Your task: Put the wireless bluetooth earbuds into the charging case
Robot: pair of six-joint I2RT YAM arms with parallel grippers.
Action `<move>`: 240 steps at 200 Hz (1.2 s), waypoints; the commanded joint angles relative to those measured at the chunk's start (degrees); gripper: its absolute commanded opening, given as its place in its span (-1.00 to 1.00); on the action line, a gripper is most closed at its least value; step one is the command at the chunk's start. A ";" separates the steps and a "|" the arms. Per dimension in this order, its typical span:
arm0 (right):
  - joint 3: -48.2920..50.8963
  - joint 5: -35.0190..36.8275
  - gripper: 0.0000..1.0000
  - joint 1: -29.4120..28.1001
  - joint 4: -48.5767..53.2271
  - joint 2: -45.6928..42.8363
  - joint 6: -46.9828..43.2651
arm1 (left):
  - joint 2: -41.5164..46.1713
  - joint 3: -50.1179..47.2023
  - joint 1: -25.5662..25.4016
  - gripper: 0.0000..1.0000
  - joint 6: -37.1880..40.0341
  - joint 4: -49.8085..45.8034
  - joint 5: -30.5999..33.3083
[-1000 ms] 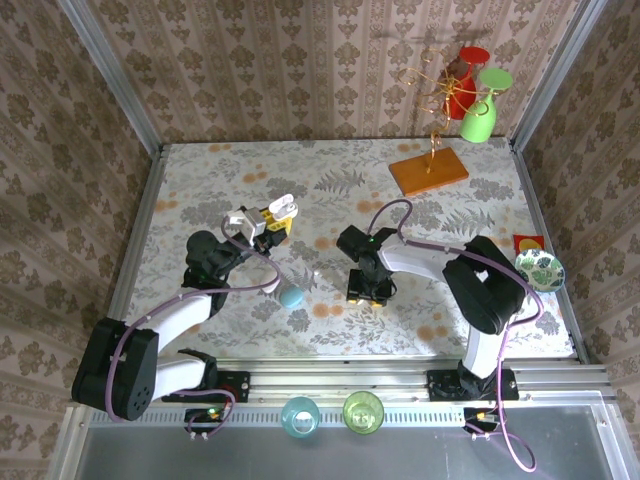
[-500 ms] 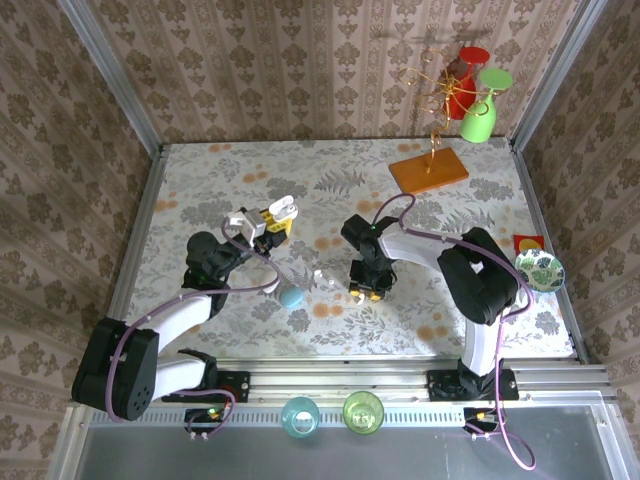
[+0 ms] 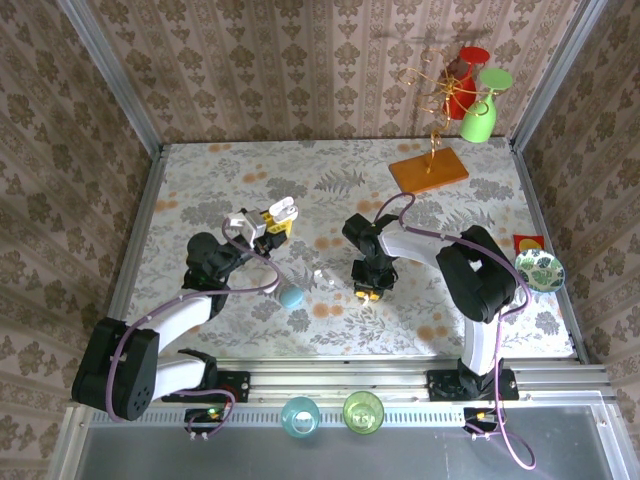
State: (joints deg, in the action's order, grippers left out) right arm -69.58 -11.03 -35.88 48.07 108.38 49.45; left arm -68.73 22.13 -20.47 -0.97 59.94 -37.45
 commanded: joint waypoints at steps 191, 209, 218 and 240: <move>-0.31 20.43 -0.32 -2.09 -11.63 -17.25 -21.23 | -0.82 0.82 -2.20 -1.00 -0.32 -5.15 0.09; -0.10 17.04 -0.25 -0.41 -10.77 -16.55 -21.78 | -0.14 0.64 -2.18 -1.00 0.17 -6.01 0.19; 0.04 15.79 -0.17 0.94 -10.35 -16.05 -21.81 | 0.21 0.63 -2.14 -1.00 0.50 -6.32 0.19; -1.57 12.49 0.05 4.81 -7.55 -13.12 -23.35 | 0.86 0.46 -2.18 -1.00 0.96 -6.88 0.19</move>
State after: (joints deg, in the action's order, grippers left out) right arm -68.69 4.93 -34.94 36.05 92.12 28.03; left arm -69.82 22.15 -22.46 -1.23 53.80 -37.43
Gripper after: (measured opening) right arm 0.478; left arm 0.202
